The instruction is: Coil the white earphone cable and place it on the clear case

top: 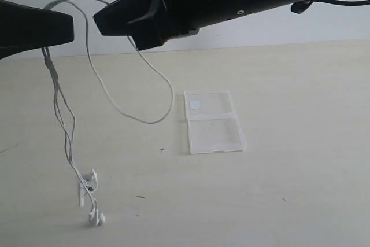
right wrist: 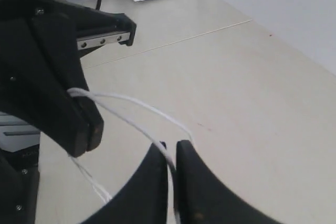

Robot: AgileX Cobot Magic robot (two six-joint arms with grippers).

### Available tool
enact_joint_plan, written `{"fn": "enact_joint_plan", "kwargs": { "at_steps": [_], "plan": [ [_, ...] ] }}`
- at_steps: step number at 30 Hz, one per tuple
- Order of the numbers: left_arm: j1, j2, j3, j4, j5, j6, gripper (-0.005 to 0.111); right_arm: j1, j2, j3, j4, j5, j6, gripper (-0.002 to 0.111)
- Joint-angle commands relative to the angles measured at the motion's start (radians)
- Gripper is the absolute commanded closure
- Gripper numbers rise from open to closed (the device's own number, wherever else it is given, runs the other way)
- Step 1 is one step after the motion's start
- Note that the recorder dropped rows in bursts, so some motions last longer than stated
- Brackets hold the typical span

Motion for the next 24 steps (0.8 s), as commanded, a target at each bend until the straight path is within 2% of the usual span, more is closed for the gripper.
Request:
{"fn": "enact_joint_plan", "kwargs": {
  "at_steps": [1,8,16,24],
  "plan": [
    [0.003,-0.005,0.002,-0.009,0.001,-0.004,0.107,-0.003,-0.016,0.002,0.02,-0.071,-0.022,0.108],
    [0.003,-0.005,0.002,-0.009,0.019,-0.004,0.107,-0.003,-0.117,0.002,0.018,-0.23,0.046,0.108],
    [0.003,-0.005,0.002,-0.009,0.024,-0.004,0.107,-0.003,-0.169,-0.003,0.019,-0.266,0.091,0.108],
    [0.003,-0.005,0.002,-0.009,-0.003,-0.004,0.106,-0.003,-0.154,-0.064,0.017,-0.214,0.116,0.108]
  ]
}}
